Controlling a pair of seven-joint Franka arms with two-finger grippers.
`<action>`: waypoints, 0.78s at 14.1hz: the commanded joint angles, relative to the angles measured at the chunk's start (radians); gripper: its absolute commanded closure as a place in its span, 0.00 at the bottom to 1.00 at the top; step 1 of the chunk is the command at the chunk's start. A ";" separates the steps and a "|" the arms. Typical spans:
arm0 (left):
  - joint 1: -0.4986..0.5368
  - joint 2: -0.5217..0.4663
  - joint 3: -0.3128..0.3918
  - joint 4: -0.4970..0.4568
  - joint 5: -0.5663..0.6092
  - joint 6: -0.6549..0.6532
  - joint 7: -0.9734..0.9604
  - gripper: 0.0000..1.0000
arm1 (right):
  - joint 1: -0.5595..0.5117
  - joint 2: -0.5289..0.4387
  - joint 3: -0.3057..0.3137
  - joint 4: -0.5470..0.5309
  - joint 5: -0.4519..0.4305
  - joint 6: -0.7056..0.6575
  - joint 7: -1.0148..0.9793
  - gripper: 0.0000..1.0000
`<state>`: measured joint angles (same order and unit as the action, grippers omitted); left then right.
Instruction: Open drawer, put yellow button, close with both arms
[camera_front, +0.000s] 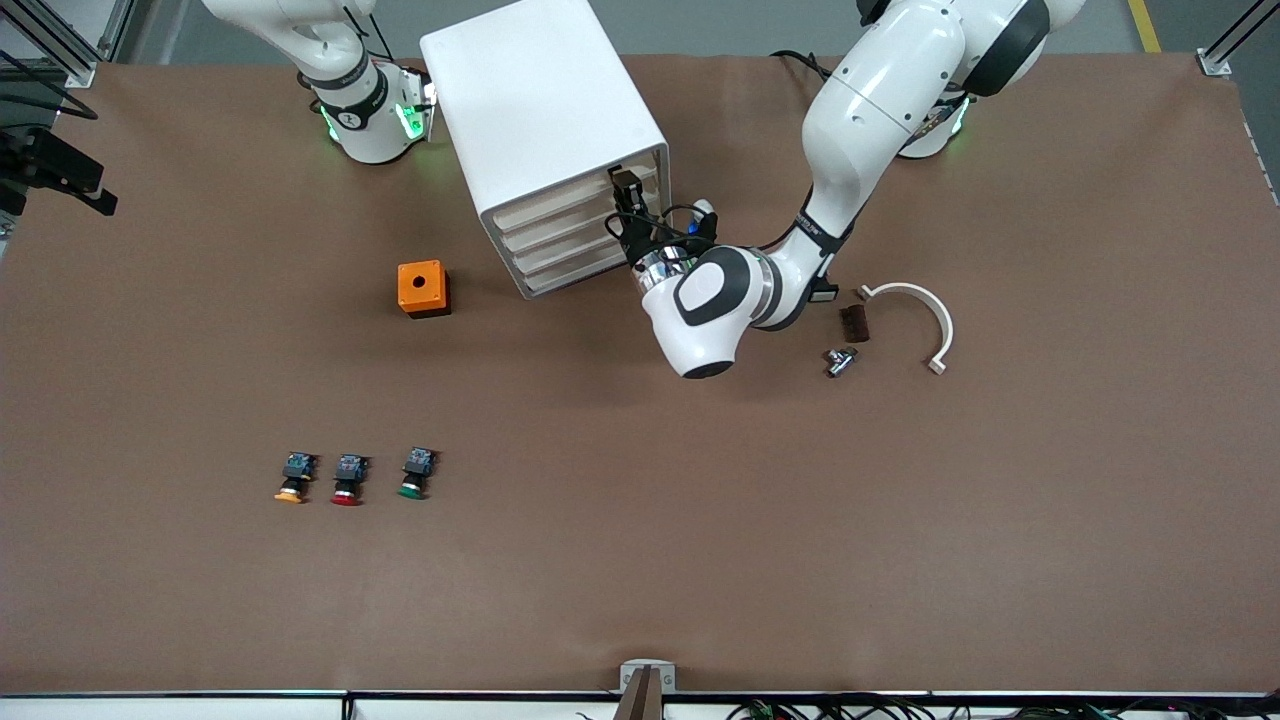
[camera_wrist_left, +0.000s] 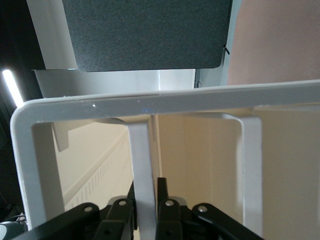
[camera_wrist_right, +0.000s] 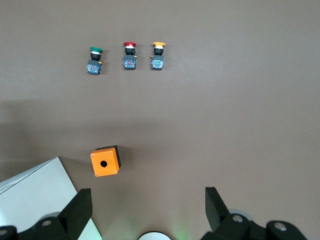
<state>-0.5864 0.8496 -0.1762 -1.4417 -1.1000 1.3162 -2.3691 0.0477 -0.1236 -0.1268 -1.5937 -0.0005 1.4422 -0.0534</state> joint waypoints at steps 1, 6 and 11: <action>0.003 0.005 0.001 0.007 -0.027 -0.008 -0.048 0.93 | 0.001 -0.002 0.000 0.001 -0.018 -0.005 0.004 0.00; 0.046 0.008 0.012 0.010 -0.049 -0.008 -0.056 0.93 | -0.006 0.065 -0.002 0.018 -0.021 -0.002 -0.002 0.00; 0.154 0.040 0.015 0.050 -0.070 0.005 -0.050 0.91 | -0.018 0.188 -0.005 0.057 -0.019 0.056 -0.005 0.00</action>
<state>-0.4803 0.8572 -0.1618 -1.4386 -1.1289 1.3183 -2.4061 0.0438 0.0115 -0.1355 -1.5888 -0.0059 1.4935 -0.0531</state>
